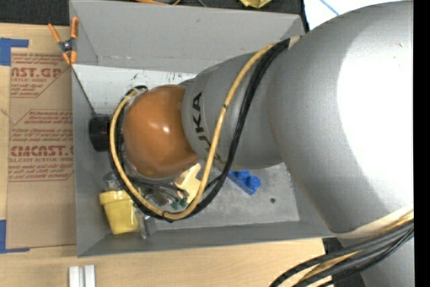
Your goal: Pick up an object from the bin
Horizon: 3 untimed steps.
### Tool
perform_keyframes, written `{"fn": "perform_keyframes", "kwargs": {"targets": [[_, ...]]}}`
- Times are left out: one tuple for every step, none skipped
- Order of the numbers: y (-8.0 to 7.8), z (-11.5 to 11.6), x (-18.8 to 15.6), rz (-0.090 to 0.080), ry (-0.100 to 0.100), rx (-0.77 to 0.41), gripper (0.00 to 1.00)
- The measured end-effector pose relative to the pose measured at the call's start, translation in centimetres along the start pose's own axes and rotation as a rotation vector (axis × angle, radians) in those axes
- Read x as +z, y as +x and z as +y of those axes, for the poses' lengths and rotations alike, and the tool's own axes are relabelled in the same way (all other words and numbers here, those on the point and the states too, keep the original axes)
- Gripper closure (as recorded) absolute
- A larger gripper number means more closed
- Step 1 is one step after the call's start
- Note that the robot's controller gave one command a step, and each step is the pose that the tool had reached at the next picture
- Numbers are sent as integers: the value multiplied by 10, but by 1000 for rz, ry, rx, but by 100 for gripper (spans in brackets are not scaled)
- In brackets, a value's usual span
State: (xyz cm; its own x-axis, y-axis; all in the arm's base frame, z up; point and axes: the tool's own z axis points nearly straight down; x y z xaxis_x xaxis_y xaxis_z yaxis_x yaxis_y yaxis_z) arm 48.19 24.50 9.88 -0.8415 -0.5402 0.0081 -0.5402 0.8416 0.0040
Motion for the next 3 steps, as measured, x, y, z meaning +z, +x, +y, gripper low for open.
{"fn": "perform_keyframes", "kwargs": {"targets": [[-12,-64,28,-13,1,113,0],[-16,-16,23,-21,16,-178,100],[-16,-16,23,-21,16,-178,100]]}}
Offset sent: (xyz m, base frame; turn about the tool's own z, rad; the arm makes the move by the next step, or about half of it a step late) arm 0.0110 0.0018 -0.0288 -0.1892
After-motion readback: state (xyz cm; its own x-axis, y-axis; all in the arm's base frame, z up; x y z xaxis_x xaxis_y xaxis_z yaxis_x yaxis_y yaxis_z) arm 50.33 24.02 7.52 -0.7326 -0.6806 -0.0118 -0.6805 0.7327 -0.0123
